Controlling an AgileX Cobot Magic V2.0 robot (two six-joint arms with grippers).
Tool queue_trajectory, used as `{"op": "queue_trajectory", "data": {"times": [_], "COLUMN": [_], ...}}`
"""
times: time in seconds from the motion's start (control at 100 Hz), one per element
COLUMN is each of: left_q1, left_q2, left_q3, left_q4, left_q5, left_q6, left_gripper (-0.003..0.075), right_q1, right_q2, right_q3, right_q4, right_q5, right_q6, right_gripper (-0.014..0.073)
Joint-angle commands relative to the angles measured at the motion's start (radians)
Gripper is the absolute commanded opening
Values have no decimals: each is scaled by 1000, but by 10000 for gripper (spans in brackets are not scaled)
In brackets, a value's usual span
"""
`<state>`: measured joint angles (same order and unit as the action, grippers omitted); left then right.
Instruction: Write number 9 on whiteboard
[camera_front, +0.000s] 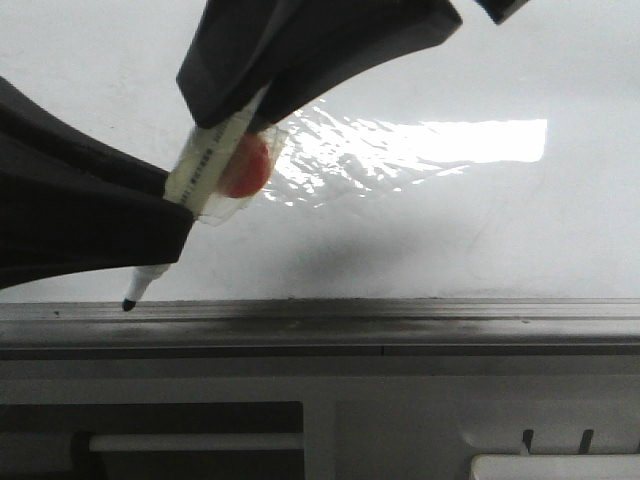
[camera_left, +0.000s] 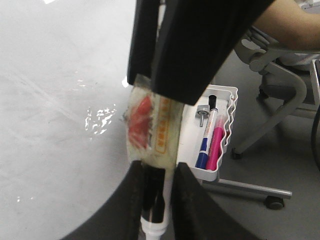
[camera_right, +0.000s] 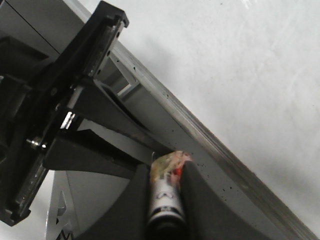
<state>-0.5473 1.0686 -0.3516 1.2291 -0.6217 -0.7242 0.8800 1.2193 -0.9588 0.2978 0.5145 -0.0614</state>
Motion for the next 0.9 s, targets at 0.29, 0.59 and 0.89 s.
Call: {"op": "queue_trajectory", "data": {"times": [0.29,0.59,0.89], "left_q1": [-1,12,19], "left_q2": [-89,-353,-404], "left_q3": [-31,-35,-35], "left_q4": [-114,-334,-347], "left_q5": [8,318,319], "left_q6": [-83,-83,-83], "left_gripper": [333,333,333], "right_q1": [-9,-153,-277], "right_q2": [-70,-119,-54], "right_q3": [-35,-107,-233], "right_q4": [-126,-130,-130], "right_q5": [-92,-117,-65], "right_q6": [-6,23,32], "right_gripper": [-65,-65,-64]}}
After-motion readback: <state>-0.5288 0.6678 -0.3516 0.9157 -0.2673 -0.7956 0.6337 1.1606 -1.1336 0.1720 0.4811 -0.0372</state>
